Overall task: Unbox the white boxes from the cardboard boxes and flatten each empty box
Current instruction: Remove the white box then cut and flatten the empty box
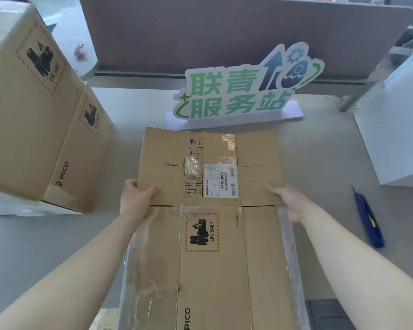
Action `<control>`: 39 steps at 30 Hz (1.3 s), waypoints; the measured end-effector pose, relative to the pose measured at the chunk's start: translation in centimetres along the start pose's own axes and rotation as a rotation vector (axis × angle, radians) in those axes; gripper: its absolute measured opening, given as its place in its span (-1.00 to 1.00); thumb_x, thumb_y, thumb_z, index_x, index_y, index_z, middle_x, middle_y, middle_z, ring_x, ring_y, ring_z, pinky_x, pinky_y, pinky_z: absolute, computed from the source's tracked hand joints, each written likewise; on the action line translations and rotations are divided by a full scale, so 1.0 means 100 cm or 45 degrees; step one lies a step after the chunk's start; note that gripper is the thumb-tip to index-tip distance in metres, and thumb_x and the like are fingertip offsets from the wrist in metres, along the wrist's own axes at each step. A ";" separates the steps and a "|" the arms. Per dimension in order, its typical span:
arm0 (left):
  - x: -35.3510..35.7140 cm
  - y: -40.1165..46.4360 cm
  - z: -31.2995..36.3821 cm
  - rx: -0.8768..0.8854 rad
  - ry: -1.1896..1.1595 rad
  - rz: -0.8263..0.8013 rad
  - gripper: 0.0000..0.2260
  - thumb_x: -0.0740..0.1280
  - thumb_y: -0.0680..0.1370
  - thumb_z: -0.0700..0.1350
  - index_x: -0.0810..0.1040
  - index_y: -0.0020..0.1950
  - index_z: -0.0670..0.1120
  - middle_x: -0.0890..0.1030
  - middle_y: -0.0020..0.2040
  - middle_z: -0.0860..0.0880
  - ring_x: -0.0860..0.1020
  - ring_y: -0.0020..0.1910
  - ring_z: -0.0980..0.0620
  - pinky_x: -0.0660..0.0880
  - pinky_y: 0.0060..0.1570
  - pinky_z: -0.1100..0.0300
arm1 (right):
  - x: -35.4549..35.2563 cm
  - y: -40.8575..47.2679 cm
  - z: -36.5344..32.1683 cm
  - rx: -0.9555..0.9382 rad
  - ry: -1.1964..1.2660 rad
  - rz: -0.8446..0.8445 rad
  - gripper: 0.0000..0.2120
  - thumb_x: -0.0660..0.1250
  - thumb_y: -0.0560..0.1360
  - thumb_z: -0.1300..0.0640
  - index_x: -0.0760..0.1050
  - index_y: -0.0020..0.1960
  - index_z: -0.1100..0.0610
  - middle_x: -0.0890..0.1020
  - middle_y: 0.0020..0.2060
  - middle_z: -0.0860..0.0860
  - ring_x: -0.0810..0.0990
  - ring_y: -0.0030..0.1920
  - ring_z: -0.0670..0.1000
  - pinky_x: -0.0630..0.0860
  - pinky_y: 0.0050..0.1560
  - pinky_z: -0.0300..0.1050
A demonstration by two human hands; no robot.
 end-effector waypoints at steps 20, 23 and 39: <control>-0.115 -0.216 0.046 0.296 -0.344 0.452 -0.57 0.52 0.45 -0.11 0.39 0.19 -0.13 0.54 0.04 -0.04 0.55 -0.06 0.03 0.50 -0.13 0.28 | 0.010 -0.099 -0.035 -0.012 0.000 -0.630 -0.61 0.46 0.37 0.08 0.61 0.16 0.20 0.71 -0.03 0.11 0.69 -0.16 0.10 0.59 -0.17 -0.08; -0.143 -0.268 0.018 0.223 -0.448 0.555 -0.55 0.53 0.44 -0.08 0.44 0.22 -0.16 0.60 0.05 -0.10 0.60 -0.07 0.00 0.54 -0.12 0.18 | 0.034 -0.136 -0.051 -0.035 -0.080 -0.821 -0.75 0.40 0.41 0.09 0.62 0.03 0.19 0.68 -0.15 0.11 0.65 -0.26 0.09 0.53 -0.26 -0.12; -0.294 -0.499 -0.200 -0.070 -0.858 1.209 -0.61 0.55 0.42 -0.06 0.49 0.14 -0.09 0.59 0.02 0.00 0.60 -0.05 0.04 0.53 -0.01 0.14 | 0.292 -0.311 0.041 -0.182 -0.834 -1.361 -0.60 0.48 0.40 -0.14 0.59 0.06 0.14 0.52 -0.33 0.05 0.47 -0.48 0.00 0.42 -0.51 -0.19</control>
Point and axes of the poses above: each hand's wrist, its own y-axis towards the middle knuckle, its own x-axis out of the palm, z = x × y, the point moved 9 cm from there along y, towards the middle knuckle
